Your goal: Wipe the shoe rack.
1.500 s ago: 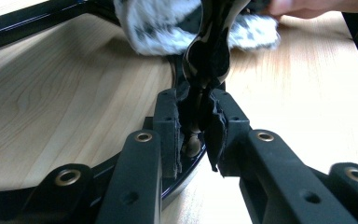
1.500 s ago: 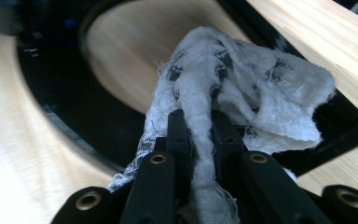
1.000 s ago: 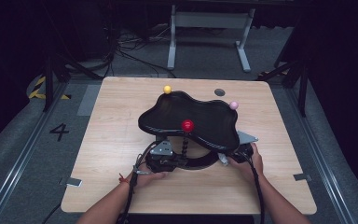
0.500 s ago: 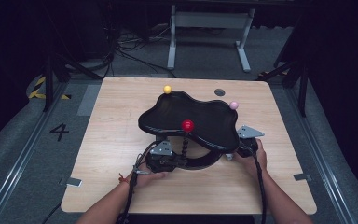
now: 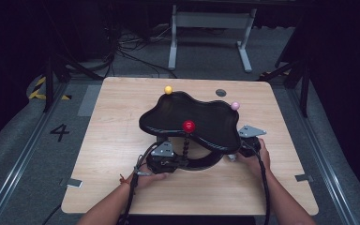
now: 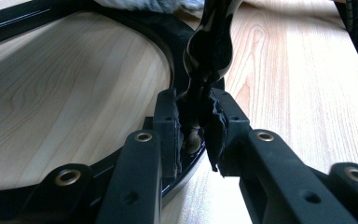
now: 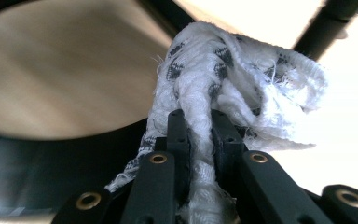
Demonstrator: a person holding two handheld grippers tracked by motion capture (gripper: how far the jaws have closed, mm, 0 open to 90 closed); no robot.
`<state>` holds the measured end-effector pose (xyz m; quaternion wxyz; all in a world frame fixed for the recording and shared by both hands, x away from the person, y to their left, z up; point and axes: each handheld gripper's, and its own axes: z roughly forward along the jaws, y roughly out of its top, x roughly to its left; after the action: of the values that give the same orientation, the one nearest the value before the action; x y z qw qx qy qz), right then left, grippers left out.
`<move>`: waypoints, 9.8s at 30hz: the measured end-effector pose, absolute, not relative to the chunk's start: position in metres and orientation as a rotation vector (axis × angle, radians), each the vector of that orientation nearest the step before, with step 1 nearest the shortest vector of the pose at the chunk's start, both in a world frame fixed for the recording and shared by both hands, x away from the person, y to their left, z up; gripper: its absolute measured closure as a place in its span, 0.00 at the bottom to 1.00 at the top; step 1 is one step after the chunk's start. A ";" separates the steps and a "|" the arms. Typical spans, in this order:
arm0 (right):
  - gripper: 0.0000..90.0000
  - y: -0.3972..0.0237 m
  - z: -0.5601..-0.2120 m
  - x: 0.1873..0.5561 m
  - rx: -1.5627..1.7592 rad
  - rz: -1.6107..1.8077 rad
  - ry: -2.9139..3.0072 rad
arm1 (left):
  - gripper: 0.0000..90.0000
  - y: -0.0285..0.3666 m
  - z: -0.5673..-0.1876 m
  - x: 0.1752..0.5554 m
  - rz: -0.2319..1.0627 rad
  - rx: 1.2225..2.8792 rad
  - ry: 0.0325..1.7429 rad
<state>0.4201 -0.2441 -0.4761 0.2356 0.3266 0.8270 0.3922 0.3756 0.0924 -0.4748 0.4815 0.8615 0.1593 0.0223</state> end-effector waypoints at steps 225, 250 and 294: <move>0.88 -0.188 -0.465 0.336 0.605 1.046 2.403 | 0.83 0.026 -0.477 0.362 0.174 2.171 0.374; 0.88 -0.204 -0.465 0.345 0.664 1.020 2.384 | 0.67 0.032 -0.474 0.353 0.265 2.215 0.386; 0.88 -0.199 -0.461 0.343 0.612 1.028 2.428 | 0.38 0.180 -0.468 0.472 0.504 2.056 0.897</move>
<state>0.3427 -0.1986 -0.4612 0.2156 0.2209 0.8760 0.3707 0.4717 0.1795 -0.4682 0.4088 0.8161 0.3561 0.2001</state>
